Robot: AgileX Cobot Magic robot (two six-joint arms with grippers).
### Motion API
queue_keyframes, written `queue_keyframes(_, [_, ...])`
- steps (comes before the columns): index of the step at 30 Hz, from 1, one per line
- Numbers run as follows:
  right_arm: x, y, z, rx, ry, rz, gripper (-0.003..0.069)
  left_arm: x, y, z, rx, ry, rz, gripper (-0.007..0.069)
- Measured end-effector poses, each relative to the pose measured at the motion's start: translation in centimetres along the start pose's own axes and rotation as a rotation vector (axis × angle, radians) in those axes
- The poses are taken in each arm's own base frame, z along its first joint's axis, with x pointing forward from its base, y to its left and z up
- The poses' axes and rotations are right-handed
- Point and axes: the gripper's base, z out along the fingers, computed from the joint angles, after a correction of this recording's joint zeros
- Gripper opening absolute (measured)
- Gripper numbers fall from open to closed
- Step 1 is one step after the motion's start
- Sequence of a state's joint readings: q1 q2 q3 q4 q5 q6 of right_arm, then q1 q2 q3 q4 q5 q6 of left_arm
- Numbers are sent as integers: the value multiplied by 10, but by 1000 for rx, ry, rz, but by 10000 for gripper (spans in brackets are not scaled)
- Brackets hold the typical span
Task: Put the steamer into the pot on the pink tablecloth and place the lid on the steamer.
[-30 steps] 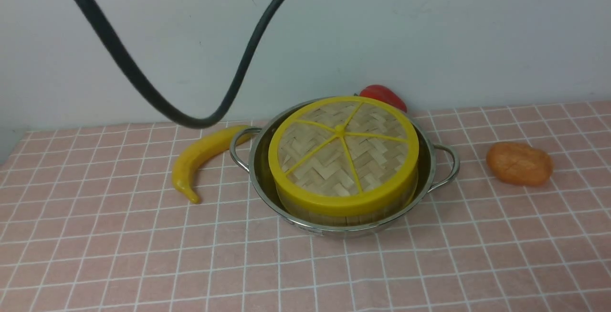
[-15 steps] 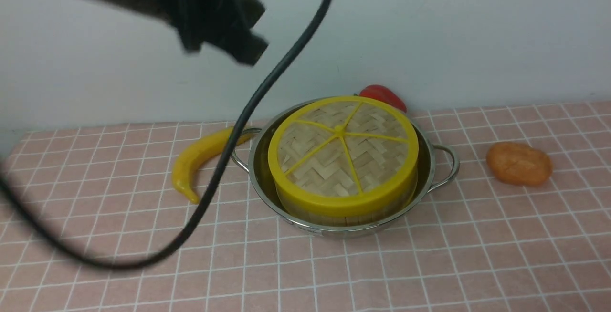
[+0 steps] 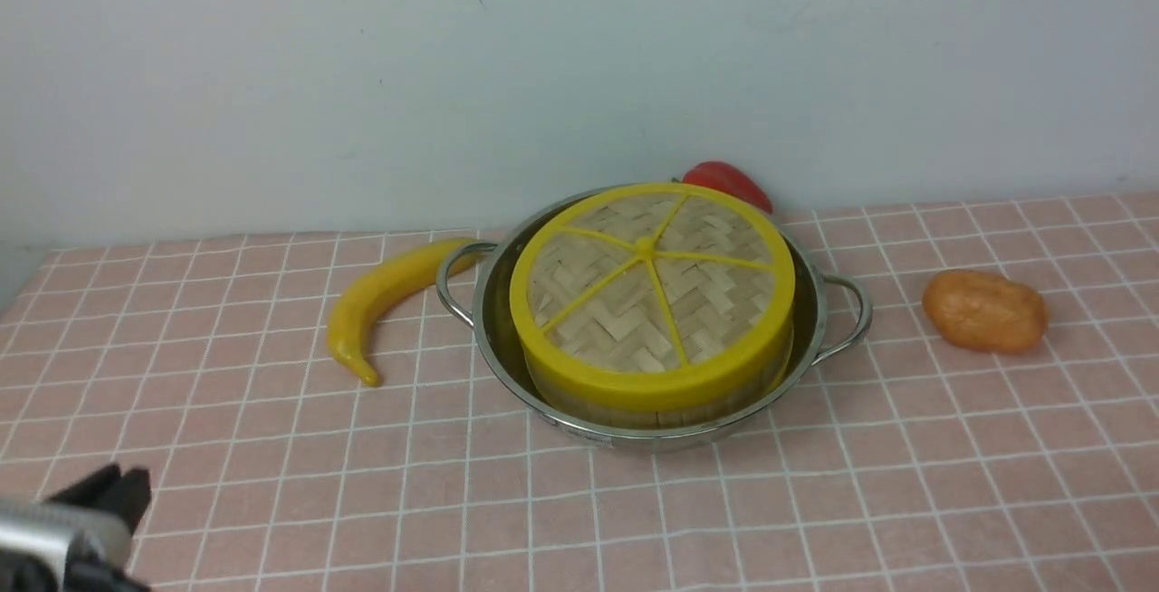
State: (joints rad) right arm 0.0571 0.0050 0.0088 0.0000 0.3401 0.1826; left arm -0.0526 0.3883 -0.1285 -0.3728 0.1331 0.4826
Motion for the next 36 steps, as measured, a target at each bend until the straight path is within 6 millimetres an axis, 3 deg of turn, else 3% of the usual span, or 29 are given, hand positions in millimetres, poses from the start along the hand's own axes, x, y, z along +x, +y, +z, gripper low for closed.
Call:
queue_keyframes(4, [0, 0, 0, 0, 0, 0, 243, 29, -2, -10, -33, -51, -12, 86])
queue_keyframes(8, [0, 0, 0, 0, 0, 0, 243, 33, -3, -19, -50, -126, 10, 97])
queue_keyframes(14, [0, 0, 0, 0, 0, 0, 243, 44, -6, -24, -26, -59, 153, 116])
queue_keyframes(36, [0, 0, 0, 0, 0, 0, 243, 46, -6, -24, -34, -37, 128, 138])
